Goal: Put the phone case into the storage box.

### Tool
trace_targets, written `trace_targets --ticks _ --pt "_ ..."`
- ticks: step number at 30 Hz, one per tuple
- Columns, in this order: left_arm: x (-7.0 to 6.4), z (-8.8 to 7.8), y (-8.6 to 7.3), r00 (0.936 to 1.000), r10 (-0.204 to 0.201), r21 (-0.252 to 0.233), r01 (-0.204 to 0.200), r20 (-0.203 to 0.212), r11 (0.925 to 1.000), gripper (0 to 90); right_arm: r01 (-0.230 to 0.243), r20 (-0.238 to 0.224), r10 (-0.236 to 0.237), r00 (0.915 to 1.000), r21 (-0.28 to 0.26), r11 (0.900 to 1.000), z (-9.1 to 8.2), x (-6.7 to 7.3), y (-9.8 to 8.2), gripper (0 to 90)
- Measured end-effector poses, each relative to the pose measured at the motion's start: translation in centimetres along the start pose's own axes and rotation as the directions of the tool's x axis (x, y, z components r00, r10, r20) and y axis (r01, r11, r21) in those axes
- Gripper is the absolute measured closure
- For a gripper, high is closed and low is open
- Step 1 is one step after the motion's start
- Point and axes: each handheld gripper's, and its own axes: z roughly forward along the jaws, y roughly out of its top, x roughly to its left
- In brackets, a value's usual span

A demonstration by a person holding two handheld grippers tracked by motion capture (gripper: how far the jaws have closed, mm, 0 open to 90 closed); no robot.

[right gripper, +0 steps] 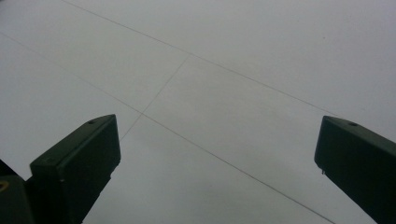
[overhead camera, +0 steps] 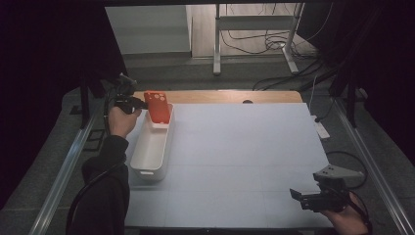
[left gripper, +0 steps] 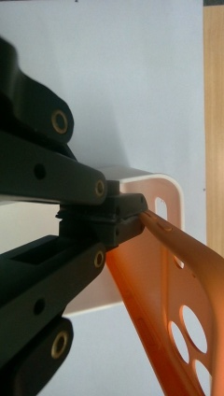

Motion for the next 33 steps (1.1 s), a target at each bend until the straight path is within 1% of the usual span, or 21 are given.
trace_targets --ticks 5,15,16,20,21,23,26,29,32,33 --pt "0.2 0.6 -0.2 1.0 -0.008 0.004 0.008 0.003 1.0 89.1 0.001 0.0 -0.001 1.0 0.001 1.0 0.0 0.0 0.0 0.0" --pt "0.3 2.0 -0.5 0.9999 -0.01 0.035 0.01 -0.006 0.9993 89.1 0.003 -0.001 -0.003 1.0 0.003 1.0 0.0 0.0 0.0 0.0" --pt "0.3 2.1 -0.5 0.9999 -0.016 0.033 0.016 -0.002 0.9993 89.0 0.002 -0.001 -0.002 1.0 0.004 1.0 0.0 0.0 0.0 0.0" --pt "0.1 2.6 -0.5 0.9998 -0.019 0.044 0.019 -0.009 0.9988 89.0 0.003 -0.002 -0.003 1.0 0.005 1.0 0.0 0.0 0.0 0.0" --pt "0.1 2.7 -0.5 0.9998 -0.015 0.046 0.015 -0.011 0.9988 89.0 0.004 -0.002 -0.004 1.0 0.006 1.0 0.0 0.0 0.0 0.0" --pt "0.1 2.8 -0.4 0.9997 -0.023 0.037 0.024 -0.011 0.999 88.8 0.004 -0.002 -0.004 1.0 0.006 1.0 0.0 0.0 0.0 0.0" --pt "0.1 2.8 -0.3 0.9997 -0.023 0.043 0.023 -0.011 0.9988 87.8 0.004 -0.002 -0.004 1.0 0.007 1.0 0.0 0.0 0.0 0.0" --pt "0.1 2.8 -0.3 0.9998 -0.02 0.035 0.02 -0.003 0.9992 84.8 0.006 -0.003 -0.006 1.0 0.007 1.0 0.0 0.0 0.0 0.0" --pt "0.1 2.6 -0.2 0.9997 -0.023 0.01 0.023 0.003 0.9997 82.4 0.006 -0.003 -0.006 1.0 0.008 1.0 0.0 0.0 0.0 0.0" --pt "0.1 2.5 -0.2 0.9998 -0.022 0.001 0.022 0.005 0.9998 79.9 0.007 -0.004 -0.007 1.0 0.007 1.0 0.0 0.0 0.0 0.0"
